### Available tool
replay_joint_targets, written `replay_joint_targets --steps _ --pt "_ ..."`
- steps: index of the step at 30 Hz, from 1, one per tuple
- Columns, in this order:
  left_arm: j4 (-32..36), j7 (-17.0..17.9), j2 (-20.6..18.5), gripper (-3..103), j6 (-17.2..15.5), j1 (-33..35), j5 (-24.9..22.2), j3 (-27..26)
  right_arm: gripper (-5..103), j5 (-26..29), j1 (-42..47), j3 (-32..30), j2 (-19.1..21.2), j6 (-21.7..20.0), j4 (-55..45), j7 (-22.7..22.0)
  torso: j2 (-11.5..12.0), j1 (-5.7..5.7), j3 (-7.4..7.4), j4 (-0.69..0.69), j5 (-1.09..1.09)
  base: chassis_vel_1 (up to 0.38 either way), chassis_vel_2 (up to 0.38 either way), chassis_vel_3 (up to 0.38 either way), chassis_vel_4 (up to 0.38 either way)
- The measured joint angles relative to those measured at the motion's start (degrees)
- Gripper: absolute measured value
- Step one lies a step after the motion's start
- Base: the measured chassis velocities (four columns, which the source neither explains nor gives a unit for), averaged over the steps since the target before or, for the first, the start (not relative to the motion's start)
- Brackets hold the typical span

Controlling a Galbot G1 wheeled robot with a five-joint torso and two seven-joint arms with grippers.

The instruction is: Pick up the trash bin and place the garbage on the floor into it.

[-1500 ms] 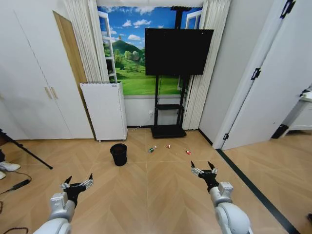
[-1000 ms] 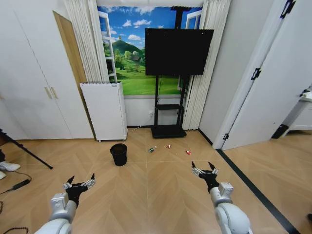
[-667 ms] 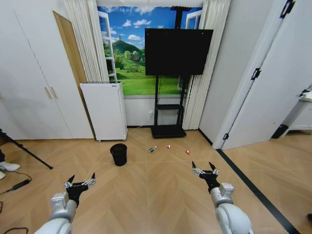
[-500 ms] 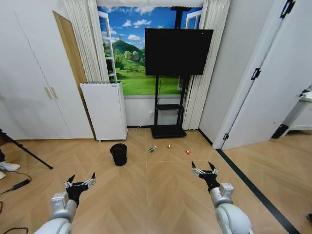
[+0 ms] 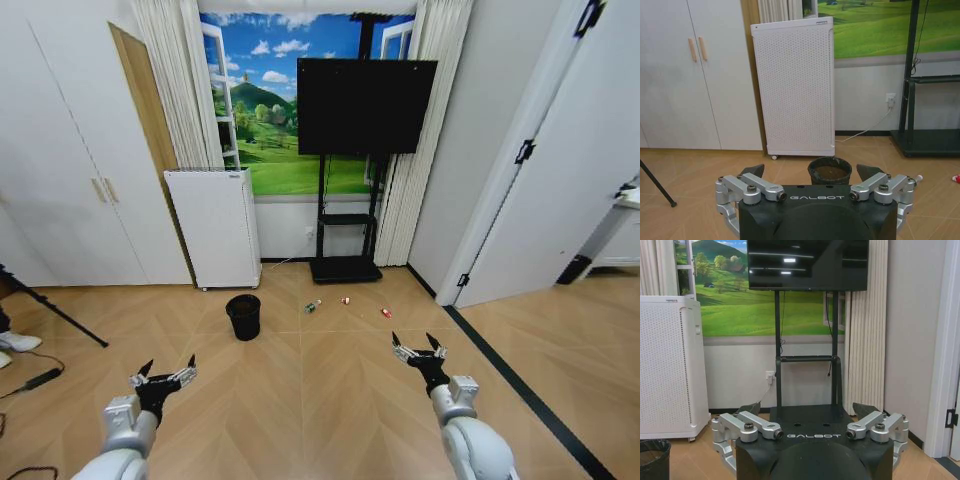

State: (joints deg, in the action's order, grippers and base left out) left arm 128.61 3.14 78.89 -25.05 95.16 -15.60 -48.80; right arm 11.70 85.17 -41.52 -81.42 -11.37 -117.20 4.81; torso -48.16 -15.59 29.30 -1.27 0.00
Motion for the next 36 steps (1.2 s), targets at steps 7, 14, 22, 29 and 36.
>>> replay_joint_targets --steps 7,14,22,29,36 --pt "-0.3 0.0 0.2 100 0.1 -0.1 0.1 0.0 100 -0.2 0.0 0.2 -0.1 0.4 0.5 0.2 0.0 0.01 -0.01 0.0 0.0 -0.024 0.03 0.027 -0.025" --pt "-0.4 0.0 0.2 100 0.1 -0.3 0.2 0.1 100 -0.2 0.0 0.2 0.0 0.7 0.8 0.3 0.0 0.01 -0.01 0.0 0.0 -0.11 0.119 0.121 -0.118" --pt "-0.5 0.0 0.8 100 0.2 -0.2 0.5 0.3 100 -0.2 -0.3 0.8 0.3 0.9 1.9 0.5 0.0 0.0 0.0 0.0 0.01 -0.199 0.208 0.195 -0.198" --pt "-0.6 0.1 0.8 100 0.1 -0.3 0.5 0.3 100 -0.4 -0.2 1.2 0.2 1.0 2.0 0.6 0.0 0.0 0.0 0.01 -0.01 -0.287 0.289 0.279 -0.288" --pt "-0.7 0.1 0.8 100 0.1 -0.5 0.5 0.4 100 -0.6 0.0 1.5 0.2 1.1 2.0 0.6 0.0 -0.02 0.01 -0.03 -0.07 -0.364 0.359 0.36 -0.371"
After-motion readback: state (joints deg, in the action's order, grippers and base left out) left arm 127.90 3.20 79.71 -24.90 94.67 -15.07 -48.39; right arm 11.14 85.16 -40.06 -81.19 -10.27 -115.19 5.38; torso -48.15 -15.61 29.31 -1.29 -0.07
